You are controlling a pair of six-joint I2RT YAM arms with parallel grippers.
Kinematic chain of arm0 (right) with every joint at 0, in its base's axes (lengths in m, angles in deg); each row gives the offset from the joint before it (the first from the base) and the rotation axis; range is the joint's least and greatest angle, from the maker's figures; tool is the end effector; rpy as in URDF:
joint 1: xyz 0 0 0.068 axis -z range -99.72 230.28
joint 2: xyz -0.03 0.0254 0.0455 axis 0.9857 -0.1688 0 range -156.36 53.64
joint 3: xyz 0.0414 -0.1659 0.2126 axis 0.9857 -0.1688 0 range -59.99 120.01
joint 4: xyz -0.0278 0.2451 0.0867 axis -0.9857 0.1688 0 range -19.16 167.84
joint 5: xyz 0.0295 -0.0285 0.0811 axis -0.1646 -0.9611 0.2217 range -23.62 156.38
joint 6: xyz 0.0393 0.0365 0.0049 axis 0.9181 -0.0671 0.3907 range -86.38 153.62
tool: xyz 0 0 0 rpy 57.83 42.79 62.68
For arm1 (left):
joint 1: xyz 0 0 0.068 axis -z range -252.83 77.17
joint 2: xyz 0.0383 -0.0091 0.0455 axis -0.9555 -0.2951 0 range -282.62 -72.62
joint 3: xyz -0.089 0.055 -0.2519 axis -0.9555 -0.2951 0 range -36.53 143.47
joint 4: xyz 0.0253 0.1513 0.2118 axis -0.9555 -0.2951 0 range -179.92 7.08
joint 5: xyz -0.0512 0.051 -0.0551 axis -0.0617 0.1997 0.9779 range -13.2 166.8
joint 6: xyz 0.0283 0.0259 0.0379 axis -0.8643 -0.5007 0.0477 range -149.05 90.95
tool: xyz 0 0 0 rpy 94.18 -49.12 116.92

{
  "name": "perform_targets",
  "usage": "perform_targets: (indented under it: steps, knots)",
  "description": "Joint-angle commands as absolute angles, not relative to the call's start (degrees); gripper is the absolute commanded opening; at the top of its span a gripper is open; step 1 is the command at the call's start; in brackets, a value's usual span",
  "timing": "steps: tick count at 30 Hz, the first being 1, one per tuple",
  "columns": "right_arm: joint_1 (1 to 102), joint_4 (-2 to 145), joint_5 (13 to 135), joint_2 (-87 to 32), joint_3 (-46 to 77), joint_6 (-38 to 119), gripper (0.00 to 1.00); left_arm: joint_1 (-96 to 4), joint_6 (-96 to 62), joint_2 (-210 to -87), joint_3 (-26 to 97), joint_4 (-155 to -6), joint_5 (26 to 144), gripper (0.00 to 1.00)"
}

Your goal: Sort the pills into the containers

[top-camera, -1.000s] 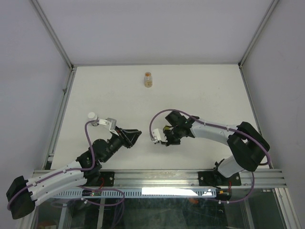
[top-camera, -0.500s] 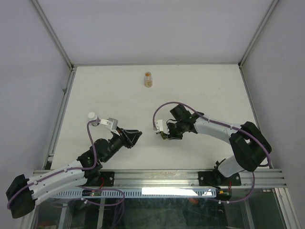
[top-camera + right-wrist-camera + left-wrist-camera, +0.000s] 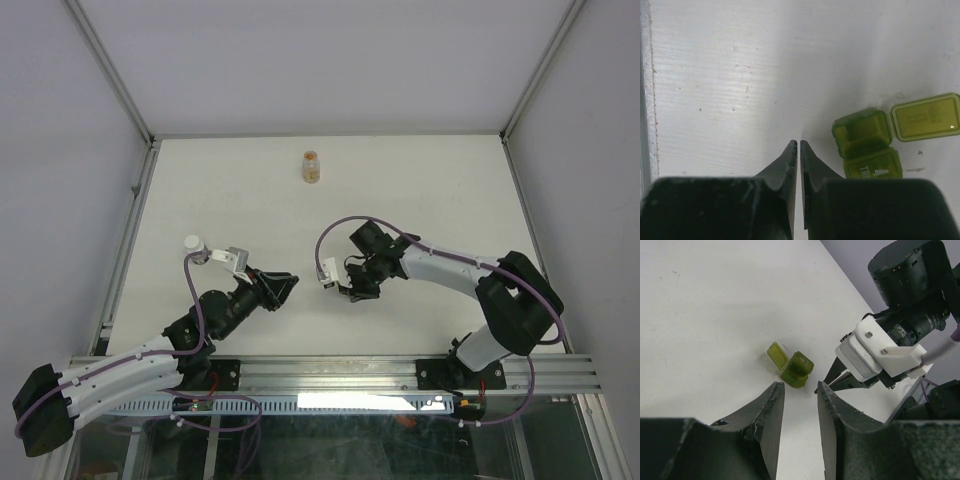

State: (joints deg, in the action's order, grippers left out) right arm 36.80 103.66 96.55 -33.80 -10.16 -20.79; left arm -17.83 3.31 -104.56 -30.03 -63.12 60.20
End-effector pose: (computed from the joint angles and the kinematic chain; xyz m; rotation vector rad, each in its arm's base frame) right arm 0.1866 0.2014 0.1766 -2.1007 1.6644 0.6744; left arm 0.0948 -0.1175 0.1915 0.1157 1.7438 -0.9014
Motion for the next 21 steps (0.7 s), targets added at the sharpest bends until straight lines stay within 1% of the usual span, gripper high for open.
perform_targets:
  steps: [1,11,21]
  knots:
    - [34.9,99.1,94.8,-34.7,-9.0,-19.1,0.08,-18.3,2.4,-104.7,-29.1,-59.6,60.1,0.34]
    - [34.4,91.5,90.4,-35.9,-8.9,-12.7,0.08,-18.3,2.8,-104.6,-29.5,-59.4,60.3,0.34]
    - [34.4,89.7,89.7,-36.1,-8.6,-9.1,0.12,-18.3,2.9,-104.5,-29.6,-59.4,60.5,0.34]
